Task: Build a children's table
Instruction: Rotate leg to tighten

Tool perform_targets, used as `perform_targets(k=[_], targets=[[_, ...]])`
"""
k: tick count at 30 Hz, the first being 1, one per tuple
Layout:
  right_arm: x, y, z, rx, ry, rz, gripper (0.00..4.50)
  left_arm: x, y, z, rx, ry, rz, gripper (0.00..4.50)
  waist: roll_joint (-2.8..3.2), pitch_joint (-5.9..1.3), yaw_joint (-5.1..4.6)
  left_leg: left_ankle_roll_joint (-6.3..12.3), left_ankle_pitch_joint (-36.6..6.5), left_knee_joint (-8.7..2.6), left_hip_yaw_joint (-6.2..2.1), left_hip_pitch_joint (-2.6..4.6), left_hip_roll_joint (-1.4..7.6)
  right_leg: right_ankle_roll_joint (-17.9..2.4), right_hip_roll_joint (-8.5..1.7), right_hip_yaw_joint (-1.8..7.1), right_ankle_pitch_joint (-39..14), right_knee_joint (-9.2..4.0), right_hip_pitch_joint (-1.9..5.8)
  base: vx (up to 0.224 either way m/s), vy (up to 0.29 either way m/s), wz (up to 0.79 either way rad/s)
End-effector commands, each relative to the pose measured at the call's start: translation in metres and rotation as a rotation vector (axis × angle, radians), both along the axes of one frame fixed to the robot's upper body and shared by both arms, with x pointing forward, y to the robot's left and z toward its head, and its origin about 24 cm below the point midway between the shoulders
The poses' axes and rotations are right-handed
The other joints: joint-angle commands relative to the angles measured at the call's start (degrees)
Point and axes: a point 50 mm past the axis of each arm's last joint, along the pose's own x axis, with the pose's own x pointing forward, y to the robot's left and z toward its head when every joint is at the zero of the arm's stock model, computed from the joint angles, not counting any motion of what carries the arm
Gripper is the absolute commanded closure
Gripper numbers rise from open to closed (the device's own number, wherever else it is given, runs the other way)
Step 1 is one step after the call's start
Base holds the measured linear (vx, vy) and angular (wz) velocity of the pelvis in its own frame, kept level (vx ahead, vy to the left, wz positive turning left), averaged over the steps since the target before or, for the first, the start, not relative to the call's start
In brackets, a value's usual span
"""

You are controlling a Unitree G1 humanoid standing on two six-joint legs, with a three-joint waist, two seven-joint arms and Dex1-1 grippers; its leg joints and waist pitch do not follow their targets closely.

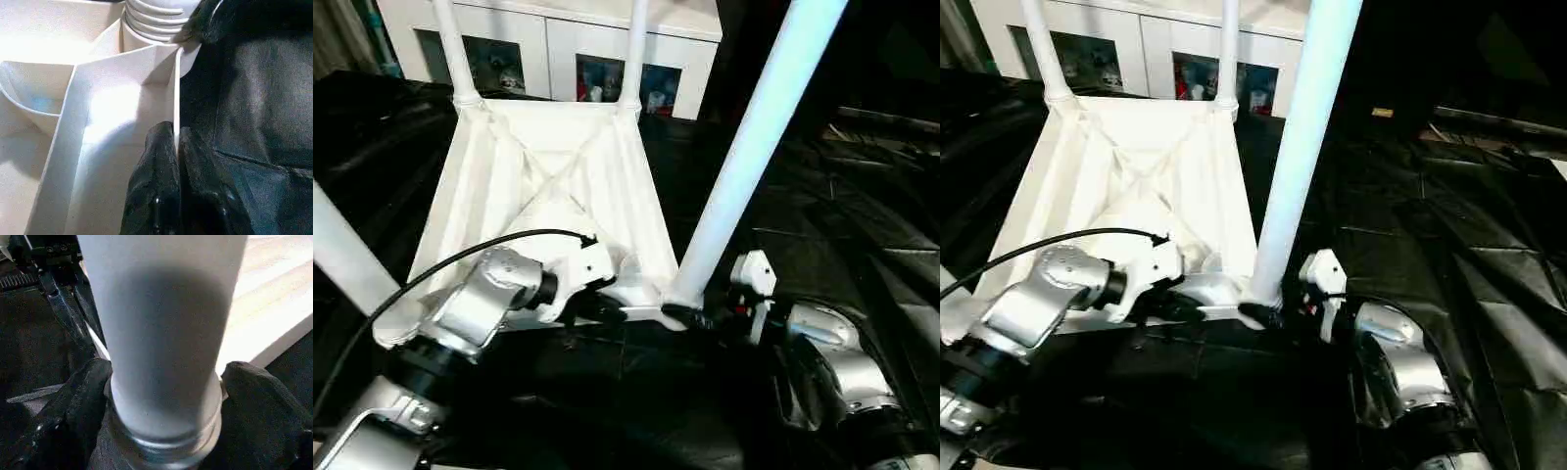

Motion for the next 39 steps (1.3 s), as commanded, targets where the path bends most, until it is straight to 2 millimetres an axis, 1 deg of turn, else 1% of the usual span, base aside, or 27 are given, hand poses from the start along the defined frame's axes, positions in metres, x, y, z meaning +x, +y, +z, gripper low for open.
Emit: perform_targets(k=[1,2,5,8,10,13,16,18,19,21,22,23,24,25,26,27,28,29,30,31,32,33,34,36,37,38,39], targets=[[0.004,-0.003,0.004,0.003,-0.009,-0.001,0.62,-0.006,-0.007,-0.005,-0.056,0.053,-0.035,4.50,-0.46,-3.29,0.32,4.81,-7.6,-3.08,-0.57,0.39,1.59,-12.7,-3.05,2.57,-7.4,-3.16,2.83,0.000,0.000,0.00],[0.004,-0.003,0.004,0.004,-0.009,-0.001,0.78,-0.006,-0.007,-0.005,-0.056,0.053,-0.035,4.50,-0.46,-3.31,0.37,4.91,-7.4,-3.03,-0.54,0.40,1.59,-12.8,-3.05,2.57,-7.1,-3.10,2.84,0.000,0.000,0.00],[0.004,-0.004,0.005,0.018,-0.009,-0.006,0.88,-0.006,-0.009,-0.005,-0.066,0.053,-0.031,4.50,-0.41,-3.21,0.44,5.08,-7.4,-2.99,-0.54,0.41,1.59,-13.0,-2.99,2.56,-6.5,-3.04,2.81,0.000,0.000,0.00],[0.004,-0.005,0.005,0.020,-0.008,-0.004,1.22,-0.006,-0.009,-0.005,-0.066,0.052,-0.034,4.50,-0.36,-3.23,0.51,5.16,-7.2,-2.94,-0.52,0.45,1.58,-13.2,-2.96,2.56,-6.0,-2.98,2.84,0.000,0.000,0.00],[0.002,-0.004,0.004,0.025,0.000,0.005,1.26,-0.007,-0.009,-0.006,-0.066,0.056,-0.039,4.50,-0.32,-3.14,0.48,5.26,-7.3,-2.94,-0.52,0.39,1.55,-13.2,-2.96,2.58,-5.9,-2.98,2.85,0.000,0.000,0.00],[-0.001,-0.004,0.002,0.029,0.013,0.007,1.62,-0.008,-0.010,-0.008,-0.065,0.063,-0.040,4.50,-0.28,-3.11,0.46,5.33,-7.4,-2.95,-0.54,0.49,1.59,-13.4,-2.93,2.56,-5.9,-3.00,2.81,0.000,0.000,0.00],[-0.001,-0.005,-0.002,0.025,0.021,-0.024,1.72,-0.008,-0.011,-0.009,-0.066,0.065,-0.034,4.50,-0.36,-3.07,0.43,5.15,-7.5,-2.95,-0.53,0.44,1.56,-13.2,-2.92,2.56,-6.3,-3.02,2.84,0.000,0.000,0.00],[0.001,-0.006,-0.005,0.025,0.022,-0.078,1.76,-0.007,-0.013,-0.011,-0.070,0.066,-0.012,4.50,-0.28,-3.02,0.40,4.92,-7.7,-3.00,-0.55,0.43,1.54,-13.1,-2.91,2.57,-6.8,-3.09,2.78,0.000,0.000,0.00],[0.003,-0.007,-0.006,0.023,0.023,-0.115,1.76,-0.006,-0.014,-0.012,-0.071,0.065,0.000,4.50,-0.26,-3.00,0.33,4.57,-8.2,-3.04,-0.57,0.36,1.52,-12.9,-2.97,2.57,-7.6,-3.17,2.80,0.000,0.000,0.00],[0.011,-0.009,-0.013,0.010,0.025,-0.273,1.77,0.002,-0.018,-0.016,-0.063,0.043,0.092,4.50,-0.18,-2.90,0.12,3.78,-9.5,-3.12,-0.55,0.38,1.55,-12.4,-3.04,2.62,-10.0,-3.47,2.62,0.000,0.000,0.00],[0.015,-0.009,-0.017,0.003,0.034,-0.354,1.77,0.007,-0.021,-0.019,-0.055,0.029,0.146,4.50,-0.10,-2.67,-0.09,2.57,-11.2,-3.29,-0.54,0.44,1.47,-11.8,-3.07,2.62,-13.5,-3.97,2.39,0.000,0.000,0.00],[0.017,-0.009,-0.020,-0.001,0.042,-0.402,1.78,0.009,-0.022,-0.020,-0.050,0.021,0.179,4.50,-0.24,-2.57,-0.30,1.36,-12.9,-3.43,-0.80,0.43,1.43,-10.6,-3.27,2.59,-17.8,-4.33,2.49,0.000,0.000,0.00],[0.018,-0.009,-0.022,-0.008,0.048,-0.446,1.78,0.012,-0.024,-0.021,-0.048,0.017,0.211,4.50,-0.05,-2.58,-0.36,1.00,-13.7,-3.49,-0.89,0.46,1.36,-10.0,-3.27,2.59,-19.4,-4.48,2.53,0.000,0.000,0.00],[0.020,-0.008,-0.025,-0.014,0.052,-0.501,1.78,0.016,-0.027,-0.023,-0.047,0.009,0.250,4.50,-0.01,-2.55,-0.31,0.68,-15.4,-3.49,-0.92,0.80,1.41,-8.9,-3.29,2.64,-21.8,-4.82,2.22,0.000,0.000,0.00],[0.020,-0.008,-0.025,-0.014,0.052,-0.501,1.78,0.016,-0.027,-0.023,-0.047,0.009,0.250,4.50,-0.13,-2.50,-0.39,0.69,-15.9,-3.55,-0.87,0.80,1.39,-8.5,-3.22,2.67,-22.5,-4.97,2.14,0.000,0.000,0.00],[0.024,-0.004,-0.032,-0.052,0.064,-0.643,1.78,0.023,-0.036,-0.025,-0.045,-0.003,0.335,4.50,0.29,-2.46,-0.42,0.41,-16.5,-3.62,-0.93,0.86,1.39,-7.8,-3.21,2.73,-23.7,-5.15,1.94,0.000,0.000,0.00],[0.024,-0.003,-0.033,-0.059,0.065,-0.666,1.78,0.024,-0.038,-0.026,-0.044,-0.005,0.349,4.50,0.39,-2.37,-0.59,0.01,-16.7,-3.73,-0.92,0.91,1.29,-7.7,-3.11,2.71,-23.8,-5.25,1.78,0.000,0.000,0.00],[0.026,-0.001,-0.035,-0.060,0.075,-0.712,1.78,0.027,-0.041,-0.026,-0.041,-0.017,0.373,4.50,0.29,-2.46,-0.59,-0.34,-17.7,-3.81,-1.17,0.97,1.26,-7.0,-3.10,2.53,-25.1,-5.31,1.96,0.000,0.000,0.00],[0.028,0.001,-0.036,-0.061,0.085,-0.751,1.78,0.029,-0.044,-0.026,-0.037,-0.028,0.394,4.50,0.20,-2.48,-0.63,-0.32,-17.9,-3.77,-1.08,0.98,1.18,-6.6,-3.04,2.56,-25.5,-5.43,1.87,0.000,0.000,0.00],[0.031,0.008,-0.037,-0.055,0.094,-0.814,1.78,0.034,-0.051,-0.026,-0.030,-0.059,0.438,4.50,0.25,-2.37,-0.72,-0.32,-18.6,-3.80,-1.12,1.02,1.19,-6.1,-3.03,2.63,-25.9,-5.54,1.62,0.000,0.000,0.00],[0.031,0.008,-0.037,-0.055,0.094,-0.814,1.78,0.034,-0.051,-0.026,-0.030,-0.059,0.438,4.50,0.25,-2.51,-0.63,-0.36,-18.6,-3.78,-1.18,1.09,1.13,-5.7,-3.03,2.58,-25.8,-5.55,1.65,0.000,0.000,0.00],[0.034,0.016,-0.035,-0.047,0.092,-0.828,1.78,0.037,-0.056,-0.025,-0.023,-0.077,0.451,4.50,0.27,-2.49,-0.59,-0.21,-18.6,-3.79,-1.18,1.05,1.16,-5.5,-3.00,2.58,-25.3,-5.55,1.66,0.000,0.000,0.00],[0.037,0.028,-0.032,-0.021,0.088,-0.826,1.78,0.038,-0.060,-0.025,-0.007,-0.099,0.454,4.50,0.36,-2.50,-0.62,0.10,-18.6,-3.79,-1.10,1.01,1.16,-5.7,-2.96,2.66,-24.0,-5.49,1.50,0.000,0.000,0.00],[0.039,0.033,-0.030,-0.004,0.087,-0.818,1.78,0.039,-0.061,-0.025,0.002,-0.108,0.448,4.50,0.31,-2.62,-0.55,0.42,-17.9,-3.87,-1.19,0.76,1.17,-5.9,-2.91,2.59,-21.8,-5.22,1.80,0.000,0.000,0.00],[0.040,0.040,-0.027,0.010,0.077,-0.794,1.78,0.039,-0.063,-0.025,0.007,-0.113,0.440,4.50,0.28,-2.60,-0.51,0.74,-17.6,-3.84,-1.09,0.73,1.23,-6.2,-2.85,2.64,-20.3,-5.12,1.73,0.000,0.000,0.00],[0.040,0.042,-0.026,0.018,0.075,-0.780,1.78,0.039,-0.063,-0.025,0.006,-0.113,0.436,4.50,0.34,-2.59,-0.54,0.86,-17.6,-3.85,-1.08,0.67,1.24,-6.5,-2.89,2.64,-19.7,-5.05,1.81,0.000,0.000,0.00],[0.040,0.048,-0.022,0.059,0.071,-0.722,1.43,0.038,-0.063,-0.025,0.008,-0.113,0.418,4.50,0.33,-2.57,-0.54,1.10,-17.7,-3.89,-1.08,0.56,1.24,-6.6,-2.86,2.61,-19.4,-5.02,1.93,0.000,0.000,0.00]])
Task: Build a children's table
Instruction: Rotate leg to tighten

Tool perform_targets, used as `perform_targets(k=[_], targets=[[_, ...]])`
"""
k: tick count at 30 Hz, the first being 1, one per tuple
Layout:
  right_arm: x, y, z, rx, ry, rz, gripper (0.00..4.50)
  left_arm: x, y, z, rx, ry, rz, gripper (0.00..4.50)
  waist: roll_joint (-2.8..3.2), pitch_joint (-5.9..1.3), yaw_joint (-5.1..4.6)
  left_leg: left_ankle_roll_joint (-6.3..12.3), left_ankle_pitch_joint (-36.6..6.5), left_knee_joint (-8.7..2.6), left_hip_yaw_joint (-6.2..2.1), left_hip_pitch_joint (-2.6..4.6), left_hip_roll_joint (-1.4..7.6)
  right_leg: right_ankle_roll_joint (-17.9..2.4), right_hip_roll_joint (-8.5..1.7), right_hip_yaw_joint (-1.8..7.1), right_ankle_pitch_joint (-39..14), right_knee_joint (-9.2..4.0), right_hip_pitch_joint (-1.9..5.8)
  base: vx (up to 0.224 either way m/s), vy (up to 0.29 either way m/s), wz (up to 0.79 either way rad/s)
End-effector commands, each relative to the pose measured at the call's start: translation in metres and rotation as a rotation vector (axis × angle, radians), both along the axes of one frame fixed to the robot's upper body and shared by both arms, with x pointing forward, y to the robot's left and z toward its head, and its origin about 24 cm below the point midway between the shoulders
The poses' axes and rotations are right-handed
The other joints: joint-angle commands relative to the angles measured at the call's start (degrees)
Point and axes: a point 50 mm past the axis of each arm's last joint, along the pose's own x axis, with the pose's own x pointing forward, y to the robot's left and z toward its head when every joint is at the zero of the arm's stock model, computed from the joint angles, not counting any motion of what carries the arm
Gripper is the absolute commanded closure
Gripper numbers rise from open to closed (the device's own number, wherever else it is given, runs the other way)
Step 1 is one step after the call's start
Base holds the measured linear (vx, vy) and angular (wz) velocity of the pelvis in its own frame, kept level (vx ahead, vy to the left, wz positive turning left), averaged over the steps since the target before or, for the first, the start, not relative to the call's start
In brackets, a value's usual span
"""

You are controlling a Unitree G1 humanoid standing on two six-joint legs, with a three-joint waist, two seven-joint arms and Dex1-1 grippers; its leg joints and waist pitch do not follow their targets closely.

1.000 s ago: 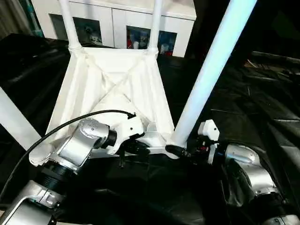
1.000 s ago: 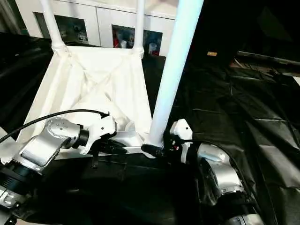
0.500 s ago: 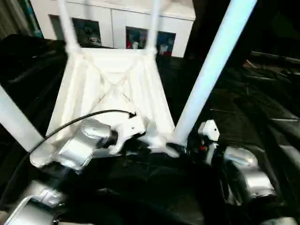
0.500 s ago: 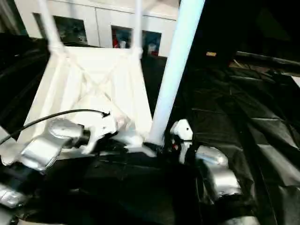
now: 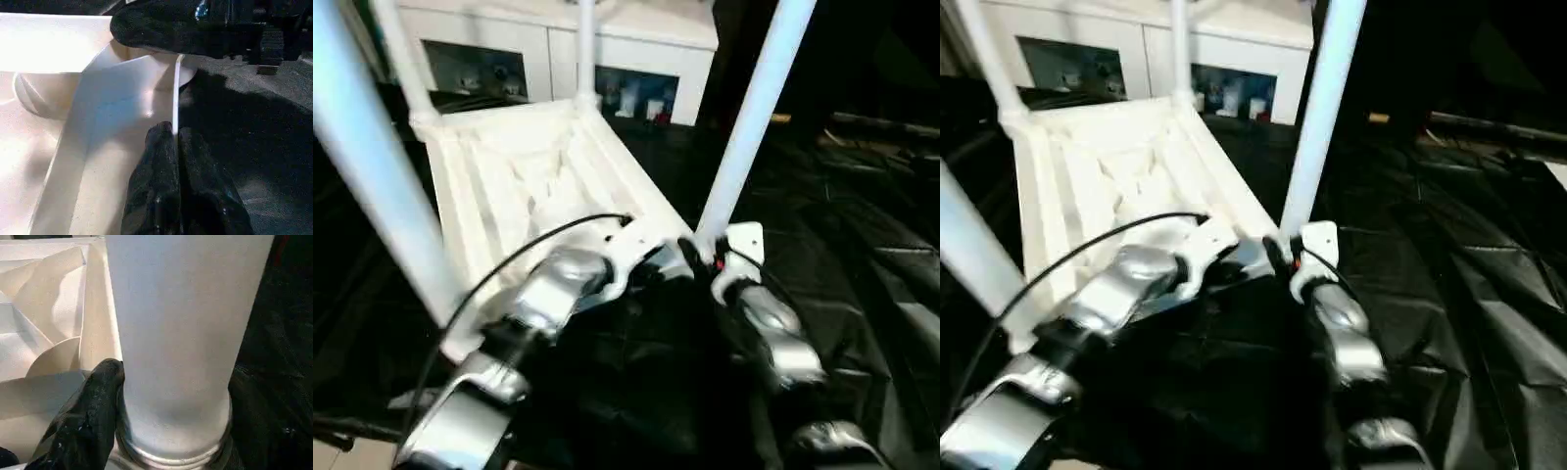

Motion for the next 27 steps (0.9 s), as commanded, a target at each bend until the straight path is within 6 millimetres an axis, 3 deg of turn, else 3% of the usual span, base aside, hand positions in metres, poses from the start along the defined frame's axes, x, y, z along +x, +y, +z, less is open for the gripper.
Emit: perform_targets(k=[1,4,7,9,10,12,15,17,19,21,23,27], targets=[[-0.009,0.019,-0.010,0.041,0.042,0.134,1.08,-0.001,0.007,-0.012,0.046,0.015,0.038,4.50,0.07,-2.41,-0.14,1.27,-17.8,-4.09,-1.00,0.18,1.37,-6.9,-2.83,2.51,-19.4,-5.35,1.56,0.000,0.000,0.00],[-0.011,0.017,-0.004,0.070,0.006,0.198,1.08,-0.005,0.012,-0.012,0.057,0.032,-0.014,4.50,-0.11,-2.33,-0.11,1.95,-18.0,-4.21,-1.09,-0.02,1.40,-6.5,-3.02,2.48,-21.2,-5.61,1.69,0.000,0.000,0.00],[-0.015,0.012,0.000,0.048,-0.009,0.301,0.64,-0.008,0.019,-0.013,0.066,0.068,-0.045,4.50,-0.15,-2.30,-0.20,1.96,-16.9,-4.31,-1.23,-0.37,1.46,-6.4,-3.06,2.39,-22.0,-5.65,1.98,0.000,0.000,0.00],[-0.017,0.009,0.002,0.031,-0.019,0.362,0.64,-0.010,0.023,-0.013,0.065,0.079,-0.072,4.50,-0.09,-2.29,-0.19,2.35,-16.3,-4.32,-1.20,-0.40,1.53,-6.7,-3.18,2.46,-21.9,-5.70,1.94,0.000,0.000,0.00],[-0.025,-0.004,0.008,0.004,-0.044,0.487,0.64,-0.016,0.033,-0.011,0.076,0.111,-0.135,4.50,0.03,-2.47,-0.21,2.20,-15.4,-4.30,-1.22,-0.50,1.58,-7.2,-3.15,2.46,-20.9,-5.47,2.04,0.000,0.000,0.00],[-0.030,-0.010,0.011,-0.009,-0.054,0.548,0.64,-0.019,0.039,-0.010,0.079,0.134,-0.166,4.50,0.07,-2.53,0.12,2.96,-14.2,-4.08,-1.12,-0.38,1.77,-8.1,-2.97,2.53,-17.0,-5.10,2.19,0.000,0.000,0.00],[-0.033,-0.020,0.014,-0.022,-0.054,0.607,0.64,-0.025,0.049,-0.007,0.089,0.153,-0.237,4.50,0.47,-2.88,0.09,3.90,-10.6,-3.79,-0.99,-0.49,1.75,-11.3,-2.74,2.42,-9.2,-4.11,2.42,0.000,0.000,0.00],[-0.036,-0.025,0.016,-0.035,-0.050,0.650,0.64,-0.028,0.056,-0.004,0.092,0.158,-0.267,4.50,0.60,-3.06,0.16,4.61,-8.1,-3.40,-0.66,-0.04,1.76,-13.7,-2.58,2.46,-3.2,-3.50,2.28,0.000,0.000,0.00],[-0.039,-0.027,0.017,-0.046,-0.043,0.709,0.64,-0.030,0.060,-0.001,0.084,0.161,-0.299,4.50,0.51,-3.04,0.23,5.34,-6.7,-3.28,-0.57,-0.10,1.70,-15.2,-2.38,2.33,0.6,-3.07,2.51,0.000,0.000,0.00],[-0.042,-0.028,0.019,-0.049,-0.037,0.756,0.64,-0.033,0.063,0.002,0.085,0.167,-0.329,4.50,0.24,-3.07,0.24,5.67,-7.1,-3.26,-0.51,-0.06,1.73,-15.4,-2.46,2.34,0.6,-3.04,2.62,0.000,0.000,0.00],[-0.045,-0.028,0.019,-0.048,-0.027,0.798,0.64,-0.035,0.067,0.004,0.080,0.173,-0.344,4.50,0.47,-2.98,0.28,5.60,-7.9,-3.36,-0.55,-0.03,1.80,-15.4,-2.56,2.36,-0.7,-3.10,2.60,0.000,0.000,0.00],[-0.048,-0.027,0.017,-0.056,-0.011,0.841,0.64,-0.038,0.072,0.006,0.082,0.184,-0.354,4.50,0.40,-2.97,0.36,4.30,-9.3,-3.48,-0.55,0.05,1.88,-14.9,-2.84,2.46,-4.3,-3.41,2.54,0.000,0.000,0.00]])
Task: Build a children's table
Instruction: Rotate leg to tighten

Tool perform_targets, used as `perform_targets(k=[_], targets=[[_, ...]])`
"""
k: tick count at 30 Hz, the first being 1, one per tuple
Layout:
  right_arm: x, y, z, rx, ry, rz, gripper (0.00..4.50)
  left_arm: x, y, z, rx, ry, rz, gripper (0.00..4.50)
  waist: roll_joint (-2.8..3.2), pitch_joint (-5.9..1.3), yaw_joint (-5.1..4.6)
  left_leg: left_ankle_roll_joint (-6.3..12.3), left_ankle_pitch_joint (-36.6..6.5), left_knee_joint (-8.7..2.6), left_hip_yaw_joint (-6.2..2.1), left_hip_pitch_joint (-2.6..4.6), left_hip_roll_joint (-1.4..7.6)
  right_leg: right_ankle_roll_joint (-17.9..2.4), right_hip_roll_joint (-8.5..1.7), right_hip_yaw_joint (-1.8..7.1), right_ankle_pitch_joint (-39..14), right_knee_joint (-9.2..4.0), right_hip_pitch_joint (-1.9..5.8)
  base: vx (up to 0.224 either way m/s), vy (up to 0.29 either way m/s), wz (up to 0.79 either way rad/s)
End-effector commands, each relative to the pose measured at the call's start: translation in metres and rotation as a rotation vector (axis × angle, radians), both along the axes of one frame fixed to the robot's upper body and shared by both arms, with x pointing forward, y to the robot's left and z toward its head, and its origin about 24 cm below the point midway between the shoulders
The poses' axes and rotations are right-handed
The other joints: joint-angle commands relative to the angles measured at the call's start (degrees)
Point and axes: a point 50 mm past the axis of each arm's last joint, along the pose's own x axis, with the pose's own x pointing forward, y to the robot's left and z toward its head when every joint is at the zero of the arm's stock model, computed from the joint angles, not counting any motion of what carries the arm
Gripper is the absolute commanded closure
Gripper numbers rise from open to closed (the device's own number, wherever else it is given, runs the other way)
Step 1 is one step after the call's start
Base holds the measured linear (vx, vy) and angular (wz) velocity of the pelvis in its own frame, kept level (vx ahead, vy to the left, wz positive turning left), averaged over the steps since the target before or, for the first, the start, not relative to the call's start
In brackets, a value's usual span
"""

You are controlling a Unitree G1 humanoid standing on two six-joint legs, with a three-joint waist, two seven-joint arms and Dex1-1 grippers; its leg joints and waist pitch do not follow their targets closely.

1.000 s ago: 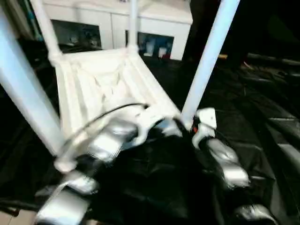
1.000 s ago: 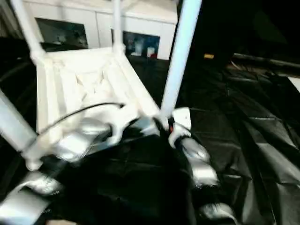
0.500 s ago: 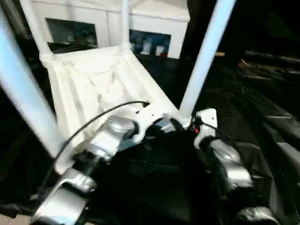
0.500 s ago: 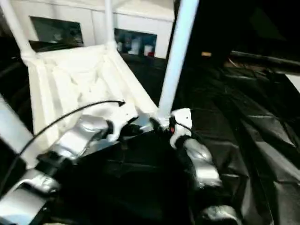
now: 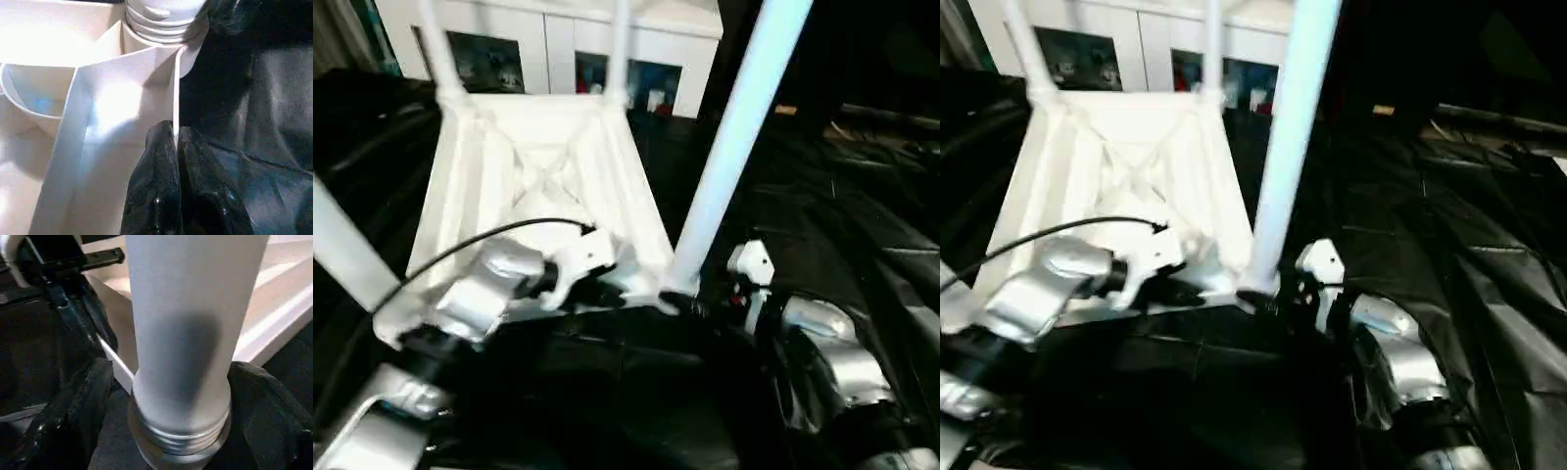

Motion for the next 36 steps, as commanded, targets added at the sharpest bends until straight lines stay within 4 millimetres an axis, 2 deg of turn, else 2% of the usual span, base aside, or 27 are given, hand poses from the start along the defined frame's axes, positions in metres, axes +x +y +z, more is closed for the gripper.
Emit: perform_targets(k=[1,2,10,12,18,20,22,23,24,26,27,28,29,30,33,36], targets=[[-0.003,0.000,-0.001,-0.006,0.010,0.022,0.64,-0.009,-0.002,-0.013,0.020,0.071,-0.034,4.50,0.39,-3.18,0.23,3.99,-8.8,-3.18,-0.55,0.63,1.66,-14.5,-2.95,2.60,-3.8,-3.02,3.18,0.000,0.000,0.00],[-0.003,0.001,-0.001,-0.001,0.010,0.023,0.93,-0.010,-0.002,-0.013,0.020,0.072,-0.035,4.50,0.39,-3.18,0.23,3.97,-8.5,-3.15,-0.53,0.65,1.65,-14.5,-2.94,2.61,-3.4,-3.01,3.17,0.000,0.000,0.00],[-0.002,0.003,0.000,0.025,0.014,0.040,1.47,-0.011,-0.003,-0.014,0.012,0.077,-0.039,4.50,-0.06,-3.47,0.33,4.79,-6.1,-2.82,-0.43,0.67,1.48,-14.8,-2.89,2.59,-1.2,-2.60,3.33,0.000,0.000,0.00],[-0.003,0.002,0.000,0.026,0.016,0.042,1.79,-0.011,-0.003,-0.014,0.013,0.078,-0.038,4.50,-0.05,-3.55,0.33,4.99,-5.9,-2.73,-0.41,0.67,1.48,-14.9,-2.86,2.59,-0.7,-2.53,3.33,0.000,0.000,0.00],[-0.002,0.001,-0.001,0.029,0.020,0.024,1.90,-0.012,-0.004,-0.015,0.009,0.082,-0.032,4.50,0.01,-3.33,0.39,4.25,-8.2,-2.81,-0.50,0.62,1.53,-14.2,-3.01,2.61,-4.6,-2.85,3.15,0.000,0.000,0.00],[0.005,-0.001,-0.007,0.023,0.015,-0.101,1.91,-0.008,-0.010,-0.018,-0.008,0.063,0.017,4.50,-0.02,-3.20,0.34,3.61,-9.3,-2.86,-0.49,0.61,1.54,-13.7,-3.10,2.67,-6.8,-3.06,2.99,0.000,0.000,0.00],[0.010,-0.001,-0.012,0.011,0.013,-0.190,1.91,-0.004,-0.014,-0.020,-0.018,0.047,0.064,4.50,-0.03,-2.93,0.18,1.97,-12.2,-3.18,-0.60,0.75,1.53,-12.5,-3.22,2.62,-12.5,-3.78,2.76,0.000,0.000,0.00],[0.015,-0.001,-0.018,-0.008,0.020,-0.290,1.91,0.003,-0.020,-0.023,-0.030,0.024,0.133,4.50,0.14,-2.90,-0.03,0.90,-13.1,-3.31,-0.76,0.54,1.55,-11.5,-3.27,2.61,-15.0,-3.92,2.79,0.000,0.000,0.00],[0.018,0.000,-0.023,-0.016,0.032,-0.372,1.91,0.008,-0.025,-0.025,-0.033,0.009,0.180,4.50,0.06,-2.87,-0.08,0.27,-14.7,-3.37,-0.80,0.82,1.48,-10.5,-3.37,2.62,-18.1,-4.44,2.62,0.000,0.000,0.00],[0.019,0.001,-0.028,-0.025,0.046,-0.438,1.92,0.012,-0.030,-0.027,-0.037,-0.007,0.232,4.50,-0.02,-2.83,-0.15,-0.21,-15.4,-3.43,-0.88,0.91,1.37,-9.7,-3.32,2.64,-20.0,-4.62,2.51,0.000,0.000,0.00],[0.022,0.004,-0.034,-0.058,0.060,-0.538,1.92,0.018,-0.039,-0.029,-0.041,-0.019,0.291,4.50,-0.02,-2.81,-0.19,-0.56,-15.9,-3.54,-1.02,0.85,1.39,-8.9,-3.35,2.60,-21.3,-4.73,2.53,0.000,0.000,0.00],[0.023,0.005,-0.035,-0.072,0.061,-0.568,1.92,0.019,-0.041,-0.029,-0.042,-0.021,0.304,4.50,0.00,-2.71,-0.12,-0.90,-17.1,-3.56,-0.96,1.26,1.32,-8.0,-3.34,2.61,-23.4,-5.15,2.15,0.000,0.000,0.00],[0.026,0.008,-0.039,-0.081,0.077,-0.638,1.92,0.023,-0.046,-0.030,-0.046,-0.031,0.337,4.50,-0.13,-2.79,-0.13,-0.62,-18.0,-3.49,-1.06,1.37,1.27,-7.4,-3.44,2.60,-24.6,-5.27,2.17,0.000,0.000,0.00],[0.028,0.010,-0.041,-0.085,0.090,-0.685,1.92,0.025,-0.050,-0.031,-0.049,-0.037,0.359,4.50,-0.13,-2.75,-0.20,-0.62,-17.6,-3.61,-1.09,1.04,1.16,-6.7,-3.37,2.62,-25.1,-5.36,2.18,0.000,0.000,0.00],[0.037,0.021,-0.043,-0.067,0.137,-0.839,1.92,0.033,-0.064,-0.031,-0.062,-0.063,0.422,4.50,-0.06,-3.02,-0.39,-0.98,-17.9,-3.57,-1.16,1.21,1.06,-6.1,-3.25,2.54,-24.8,-5.30,2.03,0.000,0.000,0.00],[0.042,0.035,-0.038,-0.050,0.119,-0.835,1.92,0.035,-0.069,-0.031,-0.035,-0.087,0.407,4.50,0.22,-3.21,-0.32,-0.26,-16.4,-3.56,-1.04,0.83,1.06,-6.6,-3.03,2.59,-18.9,-4.86,2.28,0.000,0.000,0.00]])
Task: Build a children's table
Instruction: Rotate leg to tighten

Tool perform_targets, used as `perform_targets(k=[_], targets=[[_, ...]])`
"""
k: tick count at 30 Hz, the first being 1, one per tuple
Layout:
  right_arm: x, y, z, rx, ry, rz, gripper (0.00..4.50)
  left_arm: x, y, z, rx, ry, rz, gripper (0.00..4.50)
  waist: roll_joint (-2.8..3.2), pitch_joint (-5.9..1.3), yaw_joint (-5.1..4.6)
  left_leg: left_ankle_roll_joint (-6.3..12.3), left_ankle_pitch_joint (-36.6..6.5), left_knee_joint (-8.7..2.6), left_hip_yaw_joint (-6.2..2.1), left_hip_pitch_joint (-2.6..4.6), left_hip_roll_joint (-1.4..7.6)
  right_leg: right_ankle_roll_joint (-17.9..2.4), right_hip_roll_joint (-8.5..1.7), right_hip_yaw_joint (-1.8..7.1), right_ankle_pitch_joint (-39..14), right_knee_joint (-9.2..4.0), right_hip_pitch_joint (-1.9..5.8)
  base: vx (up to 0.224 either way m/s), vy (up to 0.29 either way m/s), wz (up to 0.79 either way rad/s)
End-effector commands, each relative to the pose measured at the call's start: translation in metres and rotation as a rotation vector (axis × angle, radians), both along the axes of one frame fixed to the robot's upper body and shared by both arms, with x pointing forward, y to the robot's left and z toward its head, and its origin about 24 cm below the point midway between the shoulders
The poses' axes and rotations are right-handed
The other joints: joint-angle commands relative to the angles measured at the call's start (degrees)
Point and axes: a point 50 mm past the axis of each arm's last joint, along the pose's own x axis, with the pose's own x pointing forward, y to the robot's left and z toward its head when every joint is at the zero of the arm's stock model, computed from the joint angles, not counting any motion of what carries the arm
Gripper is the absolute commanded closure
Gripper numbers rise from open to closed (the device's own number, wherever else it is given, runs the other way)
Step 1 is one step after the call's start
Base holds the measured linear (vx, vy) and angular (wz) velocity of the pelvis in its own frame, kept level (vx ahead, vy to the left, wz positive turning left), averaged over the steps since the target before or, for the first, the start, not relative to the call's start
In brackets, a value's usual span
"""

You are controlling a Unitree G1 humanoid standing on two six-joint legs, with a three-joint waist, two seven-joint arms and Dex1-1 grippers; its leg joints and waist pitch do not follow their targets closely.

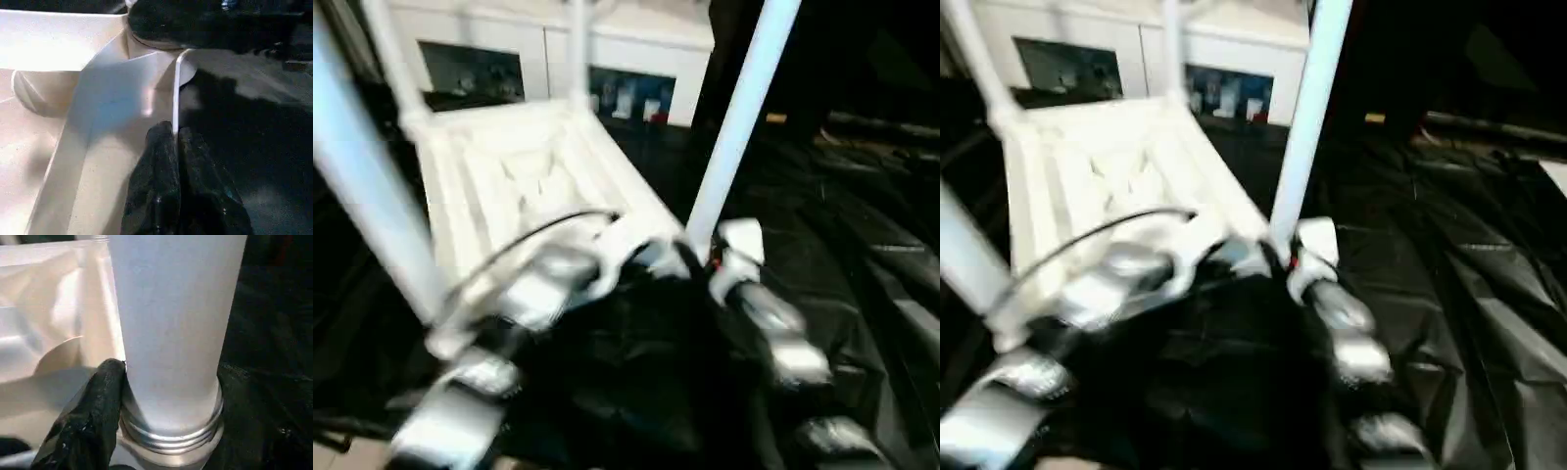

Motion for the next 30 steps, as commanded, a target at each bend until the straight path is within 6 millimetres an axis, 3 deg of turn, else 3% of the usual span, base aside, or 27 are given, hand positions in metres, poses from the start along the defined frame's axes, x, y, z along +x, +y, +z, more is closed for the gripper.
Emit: perform_targets(k=[1,4,5,7,8,10,13,15,16,18,21,22,30], targets=[[-0.009,0.004,-0.022,-0.056,0.103,0.013,1.92,-0.001,0.002,-0.012,0.033,0.023,0.032,4.50,0.07,-2.91,-0.10,0.02,-16.2,-4.07,-1.01,-0.02,1.12,-6.8,-2.84,2.47,-18.3,-5.19,1.86,0.000,0.000,0.00],[-0.008,0.015,-0.014,-0.013,0.056,0.092,1.57,-0.002,0.002,-0.011,0.076,0.010,-0.003,4.50,0.22,-2.94,-0.02,0.72,-16.2,-4.03,-0.90,0.05,1.15,-7.3,-2.82,2.48,-16.9,-5.11,1.88,0.000,0.000,0.00],[-0.009,0.016,-0.011,0.010,0.035,0.128,1.36,-0.003,0.004,-0.010,0.083,0.014,-0.018,4.50,-0.09,-2.92,0.06,1.17,-16.2,-4.05,-0.94,0.03,1.25,-7.2,-2.91,2.45,-17.2,-5.08,1.96,0.000,0.000,0.00],[-0.011,0.014,-0.006,0.047,0.001,0.193,1.20,-0.004,0.008,-0.009,0.099,0.024,-0.044,4.50,-0.02,-2.95,0.26,1.97,-15.2,-3.95,-0.87,-0.02,1.30,-7.3,-2.98,2.53,-16.3,-5.06,2.04,0.000,0.000,0.00],[-0.012,0.012,-0.004,0.044,-0.010,0.217,1.17,-0.004,0.011,-0.009,0.106,0.031,-0.053,4.50,0.06,-2.97,0.23,2.07,-14.7,-3.92,-0.83,-0.04,1.38,-7.8,-2.96,2.59,-15.3,-4.95,1.98,0.000,0.000,0.00],[-0.014,0.006,-0.002,0.038,-0.020,0.284,1.05,-0.006,0.016,-0.009,0.115,0.041,-0.072,4.50,-0.40,-2.98,0.04,2.64,-12.8,-3.97,-0.93,-0.59,1.34,-8.6,-2.79,2.33,-13.0,-4.60,2.53,0.000,0.000,0.00],[-0.022,-0.009,0.002,-0.013,-0.036,0.425,0.76,-0.014,0.027,-0.010,0.135,0.075,-0.162,4.50,-0.66,-2.92,0.13,3.04,-12.1,-3.81,-0.84,-0.49,1.49,-9.3,-2.97,2.40,-12.9,-4.59,2.52,0.000,0.000,0.00],[-0.029,-0.019,0.007,-0.039,-0.048,0.540,0.76,-0.023,0.038,-0.010,0.154,0.123,-0.229,4.50,-0.52,-2.86,0.19,3.39,-12.3,-3.81,-0.75,-0.15,1.64,-9.8,-3.00,2.48,-12.8,-4.69,2.21,0.000,0.000,0.00],[-0.033,-0.024,0.011,-0.052,-0.060,0.605,0.76,-0.028,0.045,-0.011,0.167,0.154,-0.266,4.50,-0.63,-2.78,0.26,4.10,-10.7,-3.73,-0.67,-0.33,1.70,-10.7,-2.81,2.55,-9.5,-4.22,2.36,0.000,0.000,0.00],[-0.035,-0.028,0.013,-0.067,-0.068,0.641,0.76,-0.034,0.049,-0.009,0.172,0.162,-0.333,4.50,-0.49,-2.83,0.29,4.24,-10.5,-3.76,-0.70,-0.19,1.76,-11.4,-2.85,2.52,-8.9,-4.07,2.33,0.000,0.000,0.00],[-0.039,-0.031,0.016,-0.069,-0.077,0.698,0.76,-0.040,0.056,-0.007,0.165,0.187,-0.372,4.50,-0.40,-2.66,0.23,3.50,-11.7,-3.87,-0.58,0.00,1.79,-12.1,-2.89,2.60,-10.5,-4.20,2.14,0.000,0.000,0.00],[-0.041,-0.031,0.018,-0.067,-0.086,0.740,0.76,-0.043,0.061,-0.006,0.170,0.196,-0.392,4.50,0.12,-2.70,0.49,3.18,-12.4,-3.89,-0.61,0.33,1.92,-12.3,-2.98,2.65,-10.8,-4.22,1.99,0.000,0.000,0.00],[-0.053,-0.029,0.014,-0.091,-0.044,0.893,0.92,-0.052,0.071,0.000,0.175,0.221,-0.421,4.50,-0.02,-2.81,0.46,2.40,-11.4,-3.91,-0.61,0.01,1.85,-12.8,-2.81,2.59,-7.8,-3.78,2.33,0.000,0.000,0.00]])
